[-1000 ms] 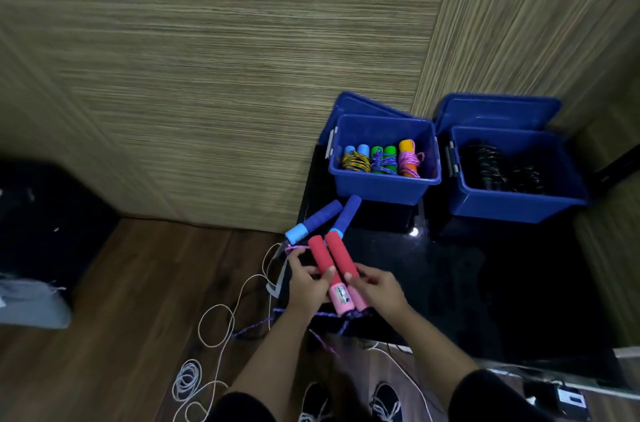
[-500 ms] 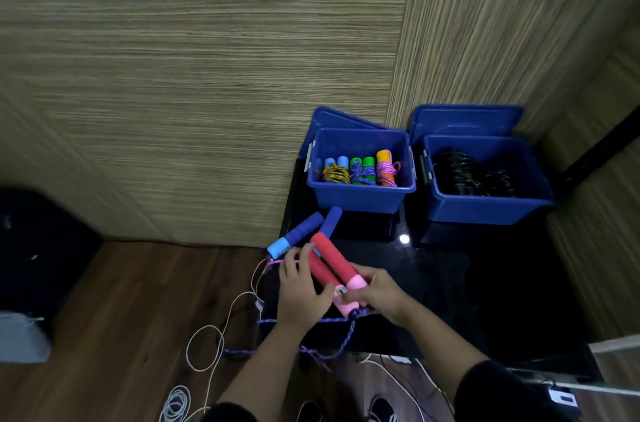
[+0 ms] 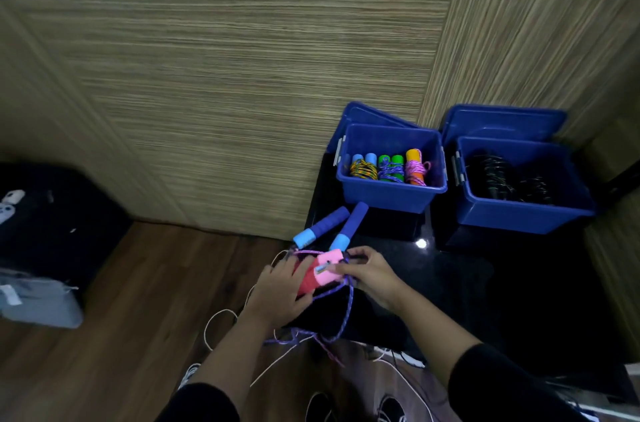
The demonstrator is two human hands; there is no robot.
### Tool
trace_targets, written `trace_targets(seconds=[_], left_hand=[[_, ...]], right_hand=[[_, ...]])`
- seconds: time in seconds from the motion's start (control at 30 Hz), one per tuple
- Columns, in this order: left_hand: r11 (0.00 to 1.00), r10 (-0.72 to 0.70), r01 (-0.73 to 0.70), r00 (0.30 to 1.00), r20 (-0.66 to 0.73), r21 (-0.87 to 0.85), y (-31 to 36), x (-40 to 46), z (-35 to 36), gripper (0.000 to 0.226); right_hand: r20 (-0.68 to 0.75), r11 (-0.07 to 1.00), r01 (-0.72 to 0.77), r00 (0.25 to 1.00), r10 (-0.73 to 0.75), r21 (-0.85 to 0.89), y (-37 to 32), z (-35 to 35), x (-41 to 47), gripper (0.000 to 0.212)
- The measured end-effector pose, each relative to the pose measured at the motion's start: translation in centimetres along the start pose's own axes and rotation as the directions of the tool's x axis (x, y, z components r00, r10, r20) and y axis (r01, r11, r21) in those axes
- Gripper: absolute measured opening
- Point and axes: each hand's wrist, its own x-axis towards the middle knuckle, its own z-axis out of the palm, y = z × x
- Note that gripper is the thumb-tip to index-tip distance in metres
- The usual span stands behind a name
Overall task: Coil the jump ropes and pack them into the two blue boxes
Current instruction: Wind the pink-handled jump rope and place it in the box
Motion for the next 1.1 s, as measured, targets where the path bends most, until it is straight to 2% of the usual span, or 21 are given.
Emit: trace_targets(seconds=[0.07, 0.27, 0.37, 0.47, 0.6, 0.7, 0.8, 0.87, 1.03, 1.1], left_hand=[[0.998, -0.065, 0.065, 0.998, 0.025, 0.017, -0.8, -1.4, -0.4, 0.063], [0.982, -0.185, 0.183, 0.98, 0.066, 0.033, -3.3, -5.4, -1.2, 0.06], [0.966, -0.252, 0.256, 0.964, 0.088, -0.033, -4.0, -7.0, -1.4, 0.064], [0.93, -0.282, 0.308, 0.948, 0.152, -0.199, -4.3, -8.7, -1.9, 0.074], [0.889, -0.311, 0.349, 0.936, 0.167, -0.296, -4.6, -10.6, -2.2, 0.083], [0.879, -0.354, 0.38, 0.925, 0.137, -0.287, -5.0, -11.5, -2.1, 0.077], [0.894, -0.376, 0.385, 0.923, 0.085, -0.23, -4.9, -11.5, -2.0, 0.081], [0.896, -0.384, 0.394, 0.919, 0.088, -0.207, -4.6, -11.1, -2.0, 0.082], [0.891, -0.381, 0.392, 0.92, 0.092, -0.231, -3.1, -9.0, -2.3, 0.073], [0.898, -0.359, 0.365, 0.931, 0.073, -0.244, -2.2, -7.5, -2.4, 0.075]], right_hand=[[0.053, 0.999, -0.027, 0.998, 0.025, 0.026, 0.2, 1.4, 0.3, 0.045], [0.112, 0.974, -0.046, 0.991, 0.072, -0.221, 1.8, 5.5, 1.2, 0.044], [0.146, 0.975, -0.063, 0.985, 0.096, -0.214, 2.6, 7.5, 1.5, 0.038], [0.178, 0.988, -0.024, 0.983, 0.05, -0.15, 3.1, 9.6, 1.3, 0.023], [0.245, 0.987, -0.012, 0.968, 0.051, -0.158, 3.9, 11.9, 1.5, 0.024], [0.225, 0.984, -0.048, 0.971, 0.086, -0.17, 4.4, 12.9, 1.6, 0.018], [0.236, 0.987, -0.102, 0.963, 0.13, -0.126, 4.5, 13.3, 1.6, 0.011], [0.233, 0.985, -0.113, 0.962, 0.142, -0.132, 4.6, 13.1, 1.5, 0.014], [0.016, 0.988, -0.04, 0.999, 0.043, -0.148, 3.0, 10.6, 1.3, 0.013], [0.015, 0.996, -0.025, 1.0, 0.027, -0.083, 2.0, 9.0, 1.0, 0.016]])
